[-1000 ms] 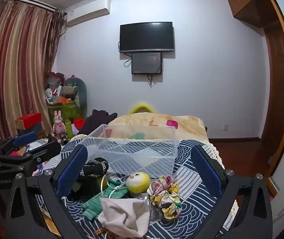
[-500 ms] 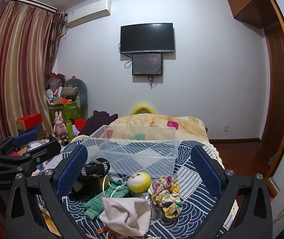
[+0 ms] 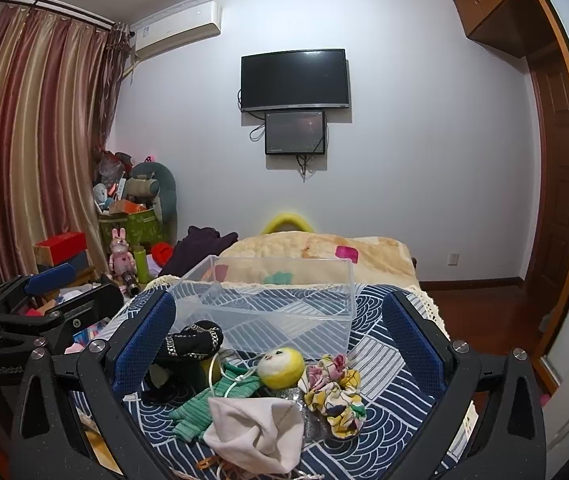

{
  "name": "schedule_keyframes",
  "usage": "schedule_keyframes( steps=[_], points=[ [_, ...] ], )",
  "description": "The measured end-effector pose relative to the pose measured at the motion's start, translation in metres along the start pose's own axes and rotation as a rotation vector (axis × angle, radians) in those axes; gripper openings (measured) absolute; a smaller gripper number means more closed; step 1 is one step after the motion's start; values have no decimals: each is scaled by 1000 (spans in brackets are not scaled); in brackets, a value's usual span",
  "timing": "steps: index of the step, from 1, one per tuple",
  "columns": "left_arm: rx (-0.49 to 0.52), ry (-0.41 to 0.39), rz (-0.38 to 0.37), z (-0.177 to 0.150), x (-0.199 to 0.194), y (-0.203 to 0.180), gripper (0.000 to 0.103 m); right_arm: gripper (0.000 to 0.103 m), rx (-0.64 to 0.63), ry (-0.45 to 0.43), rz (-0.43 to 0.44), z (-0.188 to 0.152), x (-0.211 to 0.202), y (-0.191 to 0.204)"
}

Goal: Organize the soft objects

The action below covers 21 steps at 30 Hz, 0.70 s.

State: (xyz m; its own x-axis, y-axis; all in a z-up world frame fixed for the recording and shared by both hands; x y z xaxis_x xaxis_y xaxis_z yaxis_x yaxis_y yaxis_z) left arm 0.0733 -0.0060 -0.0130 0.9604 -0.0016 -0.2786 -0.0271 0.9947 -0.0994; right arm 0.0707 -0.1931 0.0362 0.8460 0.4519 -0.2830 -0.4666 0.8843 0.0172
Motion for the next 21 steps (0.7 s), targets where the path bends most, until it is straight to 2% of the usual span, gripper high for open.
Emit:
schedule_keyframes(
  steps=[21],
  points=[
    [-1,0,-3,-1,-1,0,103,103,0,-6,9,0,-4,4]
  ],
)
Point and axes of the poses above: each gripper's, at about its wrist camera, not at the fingertips, and x roughly the way its jaws point, y to its left, z to its top, the point moved 9 cm from there along x, roughly the way its jaws point, and after that the axes turned 2 degrees about y, right-handed, at the moved point
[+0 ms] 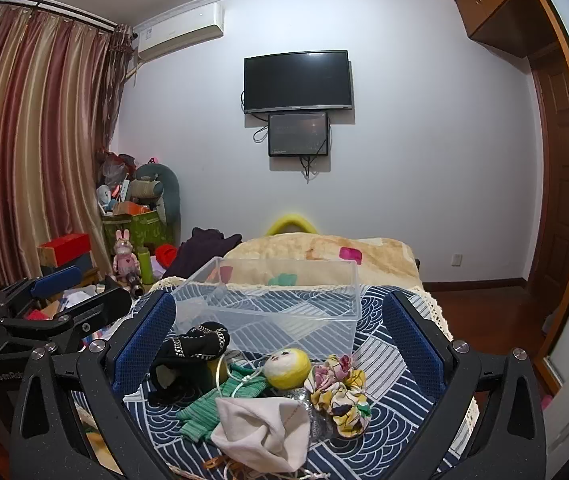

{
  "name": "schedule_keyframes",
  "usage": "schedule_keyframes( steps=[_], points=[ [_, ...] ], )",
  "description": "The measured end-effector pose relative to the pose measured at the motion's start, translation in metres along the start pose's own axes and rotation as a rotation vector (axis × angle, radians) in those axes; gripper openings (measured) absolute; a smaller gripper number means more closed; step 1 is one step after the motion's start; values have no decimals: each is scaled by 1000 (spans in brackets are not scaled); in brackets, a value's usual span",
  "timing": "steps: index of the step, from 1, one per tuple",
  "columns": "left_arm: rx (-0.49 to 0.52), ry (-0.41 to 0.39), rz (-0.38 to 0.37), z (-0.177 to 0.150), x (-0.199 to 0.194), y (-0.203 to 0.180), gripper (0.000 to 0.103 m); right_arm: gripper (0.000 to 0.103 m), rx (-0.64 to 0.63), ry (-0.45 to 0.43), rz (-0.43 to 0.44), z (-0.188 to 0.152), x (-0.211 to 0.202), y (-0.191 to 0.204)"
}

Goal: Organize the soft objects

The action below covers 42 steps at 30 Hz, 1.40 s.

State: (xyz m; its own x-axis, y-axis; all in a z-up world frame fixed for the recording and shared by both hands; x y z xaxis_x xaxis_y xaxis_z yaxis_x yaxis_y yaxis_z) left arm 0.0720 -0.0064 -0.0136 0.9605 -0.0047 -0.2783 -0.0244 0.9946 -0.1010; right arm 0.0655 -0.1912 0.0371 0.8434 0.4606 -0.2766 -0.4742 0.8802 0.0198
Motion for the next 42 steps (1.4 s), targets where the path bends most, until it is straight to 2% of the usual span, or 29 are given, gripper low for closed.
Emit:
schedule_keyframes(
  steps=[32,38,39,41,42],
  points=[
    [8,-3,3,-2,-1,-5,103,103,18,-14,7,3,-4,-2],
    [2,30,-1,-5,6,2,103,103,24,7,15,1,1,-4],
    [-4,35,1,-6,8,4,102,103,27,12,16,0,2,-4],
    [-18,48,2,-9,12,9,90,102,32,24,14,-3,6,-6],
    [-25,65,2,-11,15,13,80,99,34,29,10,-4,7,-7]
  ],
)
Point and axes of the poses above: each gripper's, at about its wrist camera, not at the fingertips, and x roughly the way its jaws point, y to its left, z to its top, the point moved 9 cm from there along x, roughly the way its jaws point, and after that the axes turned 2 degrees about y, right-handed, at the moved point
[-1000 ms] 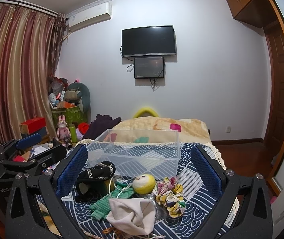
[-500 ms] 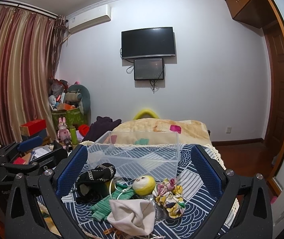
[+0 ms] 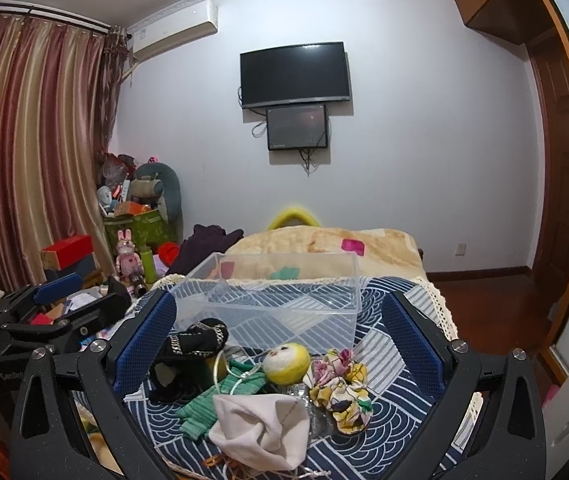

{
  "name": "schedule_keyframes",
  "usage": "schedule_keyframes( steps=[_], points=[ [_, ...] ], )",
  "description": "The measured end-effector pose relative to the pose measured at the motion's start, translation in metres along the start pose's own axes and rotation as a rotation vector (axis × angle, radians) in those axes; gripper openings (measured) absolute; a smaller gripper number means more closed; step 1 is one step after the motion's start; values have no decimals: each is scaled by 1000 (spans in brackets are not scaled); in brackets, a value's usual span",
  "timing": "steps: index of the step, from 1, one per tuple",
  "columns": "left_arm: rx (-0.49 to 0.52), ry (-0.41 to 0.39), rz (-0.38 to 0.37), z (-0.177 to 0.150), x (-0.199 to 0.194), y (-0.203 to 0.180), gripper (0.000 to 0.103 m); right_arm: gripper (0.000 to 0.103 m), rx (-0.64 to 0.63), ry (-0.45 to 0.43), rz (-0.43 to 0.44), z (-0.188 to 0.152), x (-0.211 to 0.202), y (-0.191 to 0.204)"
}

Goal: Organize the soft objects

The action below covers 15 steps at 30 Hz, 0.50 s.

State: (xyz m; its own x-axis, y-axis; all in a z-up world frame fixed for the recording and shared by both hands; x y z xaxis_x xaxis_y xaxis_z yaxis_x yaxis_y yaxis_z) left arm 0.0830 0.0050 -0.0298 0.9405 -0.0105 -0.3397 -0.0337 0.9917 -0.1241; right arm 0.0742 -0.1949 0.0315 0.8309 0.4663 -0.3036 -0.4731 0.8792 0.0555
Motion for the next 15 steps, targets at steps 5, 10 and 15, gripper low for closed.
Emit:
schedule_keyframes(
  steps=[5,10,15],
  points=[
    [-35,56,26,-11,18,21,65,84,21,50,10,-10,11,-6],
    [-49,111,73,-27,35,47,51,65,33,112,15,-23,26,-10],
    [-93,201,72,-52,57,72,34,48,35,164,5,-35,36,-13]
  ],
)
Point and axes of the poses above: each gripper's, at about its wrist camera, not at the fingertips, and x roughly the way its jaws point, y to its left, z to its top, the point moved 9 cm from there along x, roughly the way its jaws point, and after that the axes turned 2 degrees about y, right-handed, at the moved point
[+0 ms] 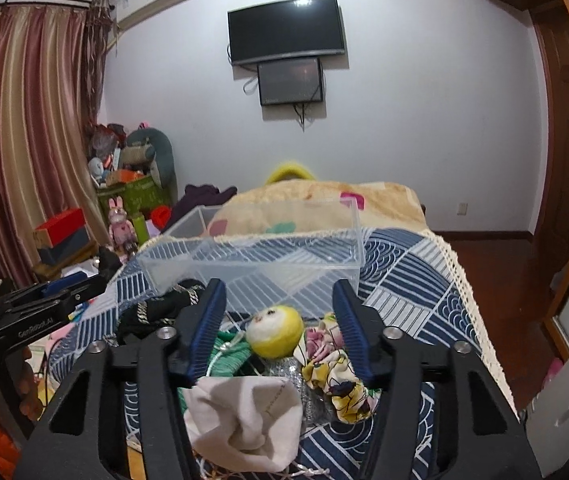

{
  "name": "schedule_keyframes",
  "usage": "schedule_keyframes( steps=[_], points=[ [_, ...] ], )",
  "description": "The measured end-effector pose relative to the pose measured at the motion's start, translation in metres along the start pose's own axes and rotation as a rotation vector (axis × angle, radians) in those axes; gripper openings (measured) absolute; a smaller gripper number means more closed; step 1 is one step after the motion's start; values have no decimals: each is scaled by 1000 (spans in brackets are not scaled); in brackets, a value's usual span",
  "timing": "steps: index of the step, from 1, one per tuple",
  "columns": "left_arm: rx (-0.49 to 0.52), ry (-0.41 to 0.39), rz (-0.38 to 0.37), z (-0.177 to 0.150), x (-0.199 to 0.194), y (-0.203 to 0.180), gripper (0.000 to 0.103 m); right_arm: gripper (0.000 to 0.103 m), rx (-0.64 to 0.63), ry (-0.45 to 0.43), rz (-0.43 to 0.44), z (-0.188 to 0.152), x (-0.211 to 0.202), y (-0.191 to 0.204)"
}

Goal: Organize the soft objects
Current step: 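Grasp the beaded bracelet with the left tool while the right tool grasps the yellow felt ball, then carry the bracelet into the clear box and open the left tool while the right tool drops the ball in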

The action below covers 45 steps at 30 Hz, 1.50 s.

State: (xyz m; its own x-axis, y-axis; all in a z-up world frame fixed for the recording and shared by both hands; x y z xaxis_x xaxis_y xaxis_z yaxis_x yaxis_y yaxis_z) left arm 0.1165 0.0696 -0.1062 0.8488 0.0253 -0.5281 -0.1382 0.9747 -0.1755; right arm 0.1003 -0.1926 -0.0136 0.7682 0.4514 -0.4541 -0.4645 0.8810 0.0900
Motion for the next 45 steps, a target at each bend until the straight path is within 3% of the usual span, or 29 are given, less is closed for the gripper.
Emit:
schedule_keyframes(
  steps=[16,18,22,24,33,45],
  points=[
    [-47,163,13,-45,56,32,31,47,-102,131,-19,-15,48,14],
    [-35,152,21,-45,56,30,30,47,-105,164,-24,-23,55,12],
    [-13,144,39,-46,57,28,11,47,-118,211,-34,-35,66,10],
    [-25,146,28,-45,56,29,8,47,-124,217,-44,-38,67,9],
    [-56,97,11,-31,40,26,7,41,-108,169,-52,-30,54,2],
    [7,-56,-26,31,-5,-7,7,41,-77,29,-57,14,21,-1]
  ],
)
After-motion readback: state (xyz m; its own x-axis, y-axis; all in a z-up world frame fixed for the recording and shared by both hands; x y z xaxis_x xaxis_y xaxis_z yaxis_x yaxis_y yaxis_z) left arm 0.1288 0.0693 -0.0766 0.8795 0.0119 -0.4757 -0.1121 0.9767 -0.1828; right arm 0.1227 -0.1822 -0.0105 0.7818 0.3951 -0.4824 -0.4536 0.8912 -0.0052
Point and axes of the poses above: each gripper's, at about its wrist camera, not at the fingertips, and x roughly the way its jaws point, y to its left, z to its top, the point moved 9 cm from there along x, roughly the way its jaws point, and after that the axes turned 2 degrees about y, right-handed, at the moved point
